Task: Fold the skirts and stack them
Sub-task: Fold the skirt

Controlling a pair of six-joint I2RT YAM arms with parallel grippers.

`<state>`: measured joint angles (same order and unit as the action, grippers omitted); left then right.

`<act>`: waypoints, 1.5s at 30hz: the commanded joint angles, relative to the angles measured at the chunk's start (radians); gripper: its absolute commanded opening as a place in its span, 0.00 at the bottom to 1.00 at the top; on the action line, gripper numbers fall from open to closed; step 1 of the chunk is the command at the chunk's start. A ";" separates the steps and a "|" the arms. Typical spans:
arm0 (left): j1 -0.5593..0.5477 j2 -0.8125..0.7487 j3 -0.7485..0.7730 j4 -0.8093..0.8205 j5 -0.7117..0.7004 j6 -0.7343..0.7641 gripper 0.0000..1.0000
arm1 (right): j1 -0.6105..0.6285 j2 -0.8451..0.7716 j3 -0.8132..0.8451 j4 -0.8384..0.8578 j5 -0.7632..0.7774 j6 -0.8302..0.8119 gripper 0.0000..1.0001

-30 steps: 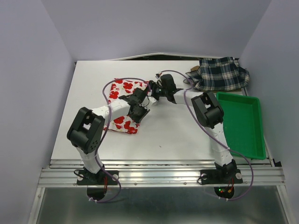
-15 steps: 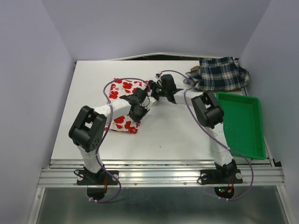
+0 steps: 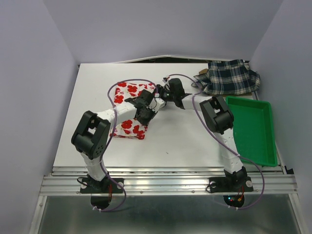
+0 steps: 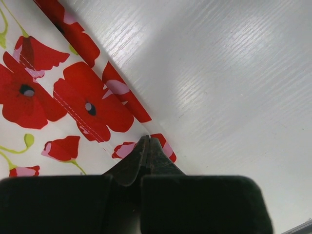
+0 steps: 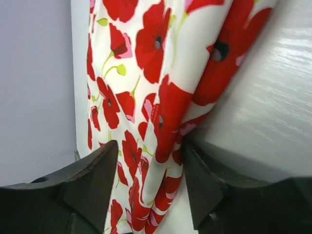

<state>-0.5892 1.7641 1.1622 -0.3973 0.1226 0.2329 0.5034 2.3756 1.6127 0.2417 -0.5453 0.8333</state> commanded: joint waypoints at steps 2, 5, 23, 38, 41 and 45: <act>-0.006 0.000 0.004 0.029 0.043 -0.009 0.00 | -0.006 0.051 -0.088 -0.180 0.011 -0.034 0.54; -0.006 -0.002 -0.006 0.037 0.060 -0.009 0.00 | -0.006 0.059 -0.088 -0.180 0.033 -0.049 0.33; 0.504 -0.261 -0.101 0.038 0.678 0.026 0.33 | -0.037 0.119 0.119 -0.304 0.103 -0.411 0.01; 0.680 0.175 -0.167 0.130 0.835 -0.070 0.06 | -0.057 0.106 0.252 -0.436 0.229 -0.583 0.15; 0.681 0.207 -0.147 0.121 0.874 -0.070 0.03 | -0.057 0.074 0.308 -0.484 0.231 -0.580 0.55; 0.677 0.204 -0.147 0.140 0.865 -0.099 0.02 | -0.057 -0.028 0.293 -0.505 0.245 -0.571 0.77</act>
<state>0.0975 1.9507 1.0107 -0.2874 1.0534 0.1390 0.4629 2.4207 1.9095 -0.1310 -0.3786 0.2920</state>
